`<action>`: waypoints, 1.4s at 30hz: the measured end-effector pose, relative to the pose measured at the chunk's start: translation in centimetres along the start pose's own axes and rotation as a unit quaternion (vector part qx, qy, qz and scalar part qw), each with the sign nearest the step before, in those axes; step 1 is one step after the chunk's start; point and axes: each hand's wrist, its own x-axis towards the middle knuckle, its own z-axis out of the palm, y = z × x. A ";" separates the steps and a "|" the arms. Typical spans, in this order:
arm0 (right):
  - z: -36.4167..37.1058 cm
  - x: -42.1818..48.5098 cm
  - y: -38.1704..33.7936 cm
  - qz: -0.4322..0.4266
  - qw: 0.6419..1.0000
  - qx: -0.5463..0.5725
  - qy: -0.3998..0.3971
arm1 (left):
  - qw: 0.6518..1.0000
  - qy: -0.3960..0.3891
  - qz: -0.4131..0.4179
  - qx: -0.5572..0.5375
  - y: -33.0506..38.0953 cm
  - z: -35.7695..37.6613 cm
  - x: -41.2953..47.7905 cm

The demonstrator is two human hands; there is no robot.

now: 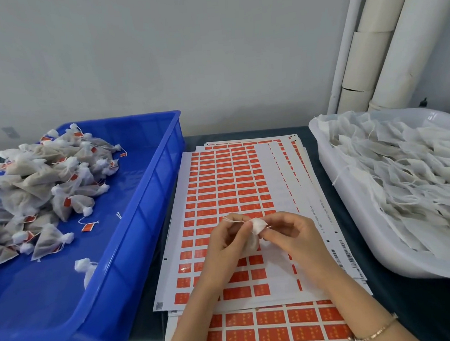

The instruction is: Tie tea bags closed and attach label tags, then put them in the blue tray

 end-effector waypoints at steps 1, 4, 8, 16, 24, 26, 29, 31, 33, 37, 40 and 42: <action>0.0 0.0 0.0 0.001 1.000 0.005 0.002 | 1.000 0.002 -0.001 0.000 -0.1 0.0 0.0; 0.0 0.0 0.0 -0.005 1.000 0.015 0.006 | 1.000 0.007 -0.004 -0.007 -0.2 -0.1 0.1; -0.1 0.0 0.0 -0.022 1.000 0.013 0.014 | 1.000 0.013 -0.009 -0.011 -0.1 -0.1 0.1; -0.1 0.3 0.6 -0.043 0.998 -0.011 0.033 | 0.999 0.024 -0.020 0.007 -0.3 -0.1 0.2; 0.4 -0.1 1.1 -0.206 0.962 -0.172 0.038 | 0.997 0.040 -0.062 0.013 -0.5 -0.2 0.4; 0.4 -0.2 1.1 -0.227 0.952 -0.197 0.054 | 0.997 0.042 -0.064 0.011 -0.4 -0.3 0.4; 0.5 -0.4 1.3 -0.260 0.930 -0.247 0.076 | 0.997 0.046 -0.067 0.000 -0.3 -0.3 0.4; 0.6 -0.5 1.6 -0.270 0.920 -0.269 0.093 | 0.996 0.052 -0.071 -0.007 -0.4 -0.3 0.4; 0.8 -0.6 1.8 -0.264 0.915 -0.282 0.111 | 0.996 0.056 -0.071 -0.013 -0.4 -0.2 0.5; 1.1 -0.6 1.8 -0.253 0.914 -0.294 0.122 | 0.995 0.068 -0.071 -0.020 -0.4 -0.2 0.5; 1.1 -0.6 1.7 -0.240 0.925 -0.276 0.099 | 0.994 0.074 -0.072 -0.039 -0.3 -0.2 0.4; 1.1 -0.8 1.5 -0.226 0.938 -0.249 0.082 | 0.994 0.075 -0.070 -0.045 -0.3 -0.3 0.4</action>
